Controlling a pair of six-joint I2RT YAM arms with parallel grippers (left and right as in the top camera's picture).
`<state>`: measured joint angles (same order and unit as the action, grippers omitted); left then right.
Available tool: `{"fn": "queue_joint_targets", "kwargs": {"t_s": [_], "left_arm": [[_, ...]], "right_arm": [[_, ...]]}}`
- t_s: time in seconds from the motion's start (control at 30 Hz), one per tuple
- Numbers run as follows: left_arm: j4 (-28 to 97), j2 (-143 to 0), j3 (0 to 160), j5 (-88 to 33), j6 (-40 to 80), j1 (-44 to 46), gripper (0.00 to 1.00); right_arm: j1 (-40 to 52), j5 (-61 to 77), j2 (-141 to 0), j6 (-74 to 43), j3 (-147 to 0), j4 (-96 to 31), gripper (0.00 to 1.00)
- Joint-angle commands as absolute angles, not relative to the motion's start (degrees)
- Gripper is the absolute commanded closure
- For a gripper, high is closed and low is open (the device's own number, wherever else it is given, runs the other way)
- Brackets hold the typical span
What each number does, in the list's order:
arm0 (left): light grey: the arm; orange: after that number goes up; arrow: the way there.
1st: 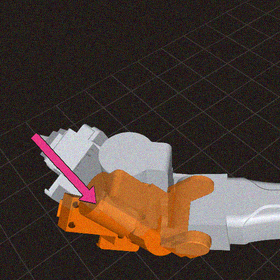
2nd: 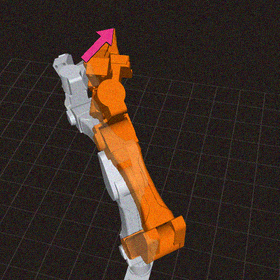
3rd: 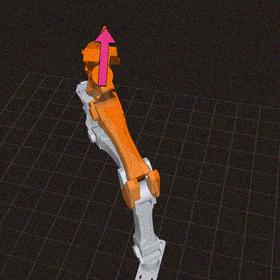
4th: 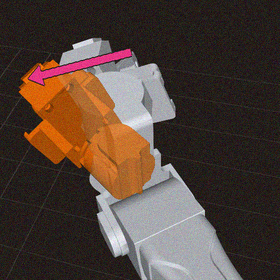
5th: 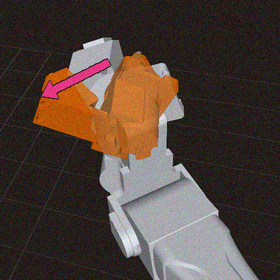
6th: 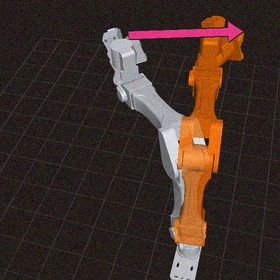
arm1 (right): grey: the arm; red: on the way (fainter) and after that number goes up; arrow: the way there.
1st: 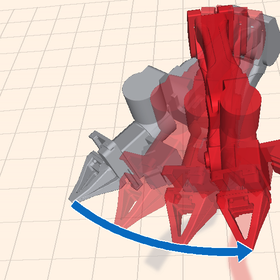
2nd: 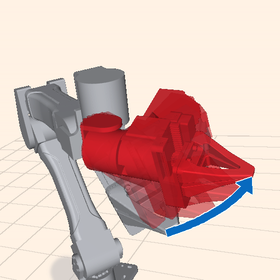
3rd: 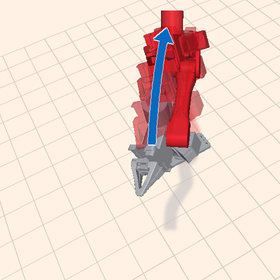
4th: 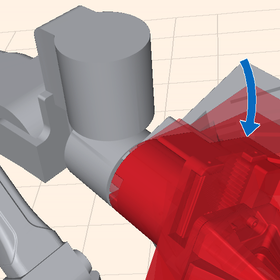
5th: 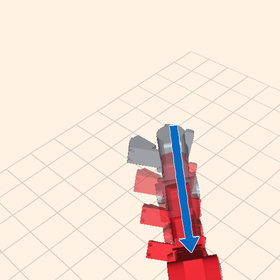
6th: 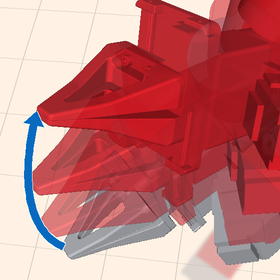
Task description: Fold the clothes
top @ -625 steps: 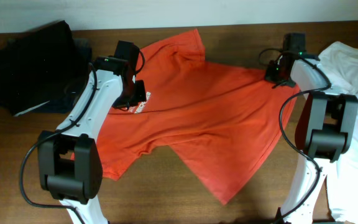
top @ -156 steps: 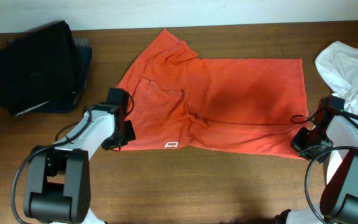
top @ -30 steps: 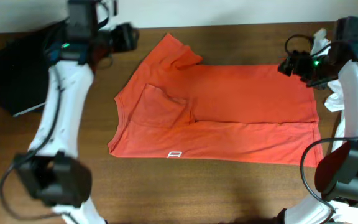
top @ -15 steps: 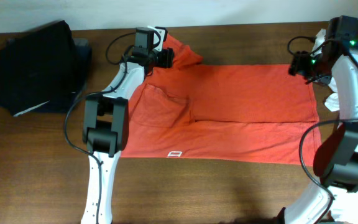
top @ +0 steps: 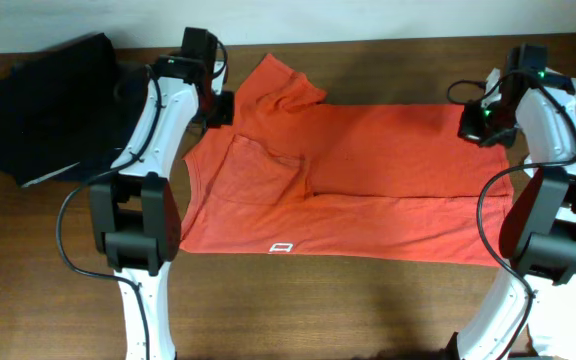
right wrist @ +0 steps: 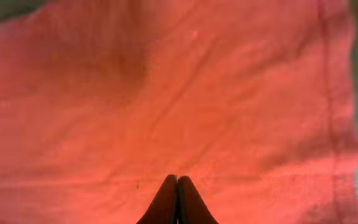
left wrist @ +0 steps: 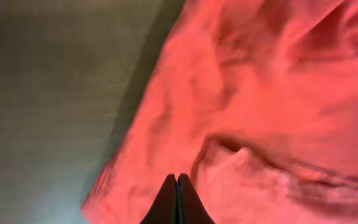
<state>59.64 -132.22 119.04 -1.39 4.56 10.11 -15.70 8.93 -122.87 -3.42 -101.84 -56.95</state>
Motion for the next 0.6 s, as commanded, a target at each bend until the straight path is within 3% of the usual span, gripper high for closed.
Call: {"fn": "queue_joint_targets", "kwargs": {"t_s": [0.0, 0.17, 0.23, 0.37, 0.57], "left_arm": [[60.3, -130.5, 115.6, -0.3, 7.6, 9.4, 1.00], [62.2, -125.6, 111.5, -3.1, 9.4, 9.2, 1.00], [62.7, -124.8, 110.7, -3.2, 9.8, 9.3, 0.99], [63.2, -120.1, 100.1, -0.6, 11.7, 6.4, 0.99], [46.6, -102.3, 73.2, -5.0, 15.1, 11.8, 0.99]], "right_arm": [[-15.5, 7.9, -123.3, -3.9, -97.1, -56.3, 0.95], [-15.7, 8.8, -120.1, -5.5, -93.4, -57.3, 0.95], [-16.6, 3.8, -120.0, -11.1, -91.8, -59.3, 0.96], [-21.0, 4.1, -112.8, -14.1, -84.8, -59.2, 0.96], [-28.2, 3.8, -104.7, -17.7, -61.7, -47.4, 0.96]]}}
